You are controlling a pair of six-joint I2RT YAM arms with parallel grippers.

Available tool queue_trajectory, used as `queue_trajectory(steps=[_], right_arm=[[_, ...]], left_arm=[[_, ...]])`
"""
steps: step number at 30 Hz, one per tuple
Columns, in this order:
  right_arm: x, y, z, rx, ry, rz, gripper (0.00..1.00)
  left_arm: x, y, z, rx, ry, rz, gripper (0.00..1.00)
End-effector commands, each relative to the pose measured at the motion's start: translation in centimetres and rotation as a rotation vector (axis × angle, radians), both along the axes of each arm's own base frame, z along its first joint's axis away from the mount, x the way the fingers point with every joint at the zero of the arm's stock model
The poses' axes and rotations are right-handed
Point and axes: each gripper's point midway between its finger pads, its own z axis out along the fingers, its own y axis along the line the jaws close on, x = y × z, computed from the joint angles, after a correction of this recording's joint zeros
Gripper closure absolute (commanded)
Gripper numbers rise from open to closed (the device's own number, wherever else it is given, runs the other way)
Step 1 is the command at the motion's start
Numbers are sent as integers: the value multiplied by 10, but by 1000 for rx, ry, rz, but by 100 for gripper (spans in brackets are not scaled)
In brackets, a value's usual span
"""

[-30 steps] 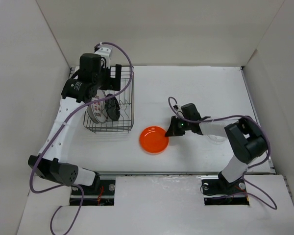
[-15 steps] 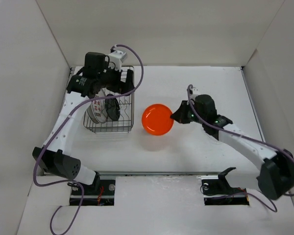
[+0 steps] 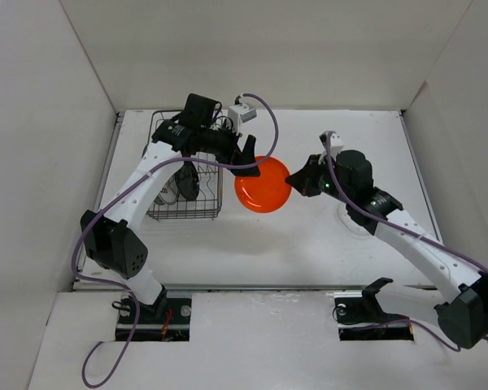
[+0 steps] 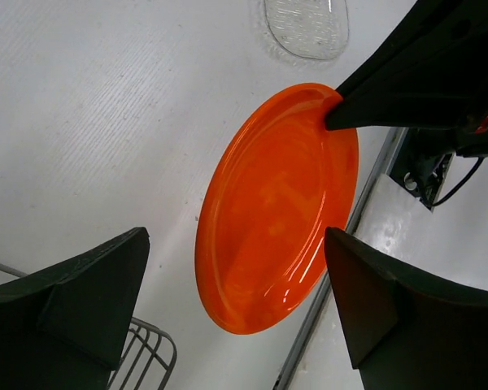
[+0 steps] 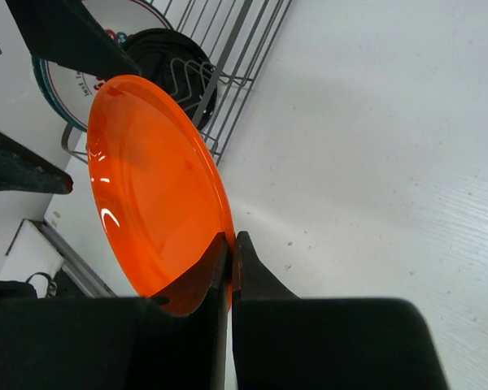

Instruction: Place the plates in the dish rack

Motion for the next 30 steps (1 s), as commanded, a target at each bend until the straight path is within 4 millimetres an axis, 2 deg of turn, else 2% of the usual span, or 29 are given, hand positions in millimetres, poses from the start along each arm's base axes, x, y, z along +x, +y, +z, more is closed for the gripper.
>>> queue_trajectory(steps=[1, 2, 6, 7, 12, 13, 14, 15, 18, 19, 20, 24, 25, 26, 27, 29, 30], right_arm=[[-3, -4, 45, 59, -130, -18, 100], [-3, -4, 45, 59, -130, -18, 100], [-6, -8, 53, 65, -154, -15, 100], [-7, -8, 61, 75, -171, -15, 100], [-9, -7, 61, 78, -169, -3, 100], [-7, -6, 58, 73, -162, -3, 93], [-7, -6, 62, 78, -169, -3, 72], [-6, -5, 59, 81, -155, -6, 1], [2, -16, 50, 44, -131, -80, 0], [3, -20, 45, 27, -118, -104, 0], [9, -27, 37, -2, -102, -156, 0], [11, -36, 23, -58, -64, -195, 0], [13, -37, 20, -67, -57, -204, 0], [14, -37, 14, -78, -42, -203, 0], [15, -38, 14, -81, -44, -212, 0], [18, -38, 2, -96, -14, -222, 0], [18, -38, 2, -96, -14, -222, 0]], left_arm=[[-10, -5, 18, -50, -41, -59, 15], [-11, -4, 21, -54, -49, -59, 15], [-8, -3, 7, -32, -38, -43, 15], [-9, -2, 3, -28, -28, -43, 20], [-7, -1, 6, -23, -50, -29, 77], [-6, -1, 10, -27, -60, -29, 97], [-4, 0, 9, -20, -64, -20, 100], [-5, 2, 14, -21, -68, -4, 100], [18, 24, 34, 17, -153, 235, 100], [30, 49, 42, 73, -228, 389, 100], [36, 61, 52, 85, -264, 478, 100], [44, 117, 67, 205, -362, 753, 100], [44, 127, 69, 225, -370, 801, 100], [46, 151, 69, 281, -387, 925, 100], [48, 159, 70, 297, -394, 975, 100], [51, 183, 67, 371, -407, 1106, 100], [52, 187, 56, 420, -393, 1117, 100]])
